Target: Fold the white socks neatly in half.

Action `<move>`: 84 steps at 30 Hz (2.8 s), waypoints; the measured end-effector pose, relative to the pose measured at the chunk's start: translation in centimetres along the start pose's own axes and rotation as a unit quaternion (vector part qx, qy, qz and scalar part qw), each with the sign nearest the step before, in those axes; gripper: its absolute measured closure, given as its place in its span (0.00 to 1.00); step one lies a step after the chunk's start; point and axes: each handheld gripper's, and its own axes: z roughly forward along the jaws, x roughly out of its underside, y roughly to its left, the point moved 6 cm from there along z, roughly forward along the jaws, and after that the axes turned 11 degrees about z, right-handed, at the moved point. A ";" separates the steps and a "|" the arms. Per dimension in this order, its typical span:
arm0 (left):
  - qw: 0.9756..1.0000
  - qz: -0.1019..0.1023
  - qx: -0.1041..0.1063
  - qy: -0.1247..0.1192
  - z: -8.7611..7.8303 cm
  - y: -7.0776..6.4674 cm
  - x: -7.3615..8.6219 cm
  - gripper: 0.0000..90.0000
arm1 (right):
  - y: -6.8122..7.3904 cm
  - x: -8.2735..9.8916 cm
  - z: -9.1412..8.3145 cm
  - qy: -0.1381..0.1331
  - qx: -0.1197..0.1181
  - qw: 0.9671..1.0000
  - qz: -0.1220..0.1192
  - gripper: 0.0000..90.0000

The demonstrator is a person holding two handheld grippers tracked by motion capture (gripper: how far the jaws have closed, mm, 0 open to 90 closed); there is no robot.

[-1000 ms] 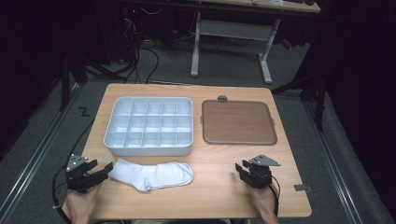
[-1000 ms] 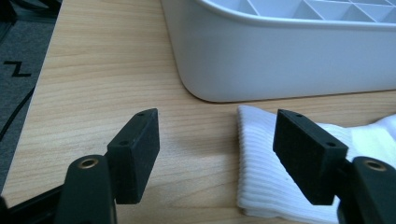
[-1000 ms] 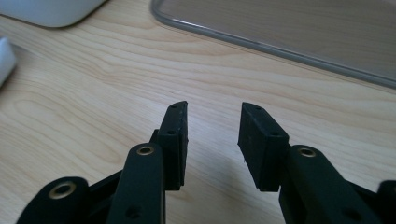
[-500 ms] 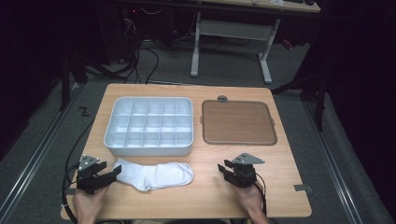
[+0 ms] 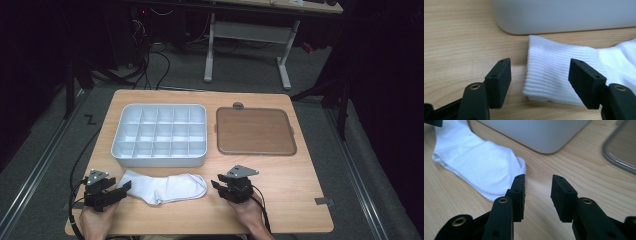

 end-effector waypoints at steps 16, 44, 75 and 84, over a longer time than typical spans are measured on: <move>1.000 0.015 0.000 0.006 0.4 -0.4 0.8 0.46 | 2.2 0.0 3.3 0.038 -0.013 0.999 -0.014 0.69; 0.999 0.012 0.035 0.028 0.3 -1.4 1.2 0.85 | 2.5 0.5 4.3 0.053 -0.011 0.998 -0.028 0.94; 0.993 0.007 0.111 0.028 -0.8 -5.9 -0.2 0.88 | 0.4 0.3 0.7 0.031 -0.019 0.999 -0.012 0.96; 0.991 0.004 0.132 0.028 -0.6 -7.9 0.0 0.88 | -1.1 0.6 -0.4 0.028 -0.003 1.000 -0.006 0.96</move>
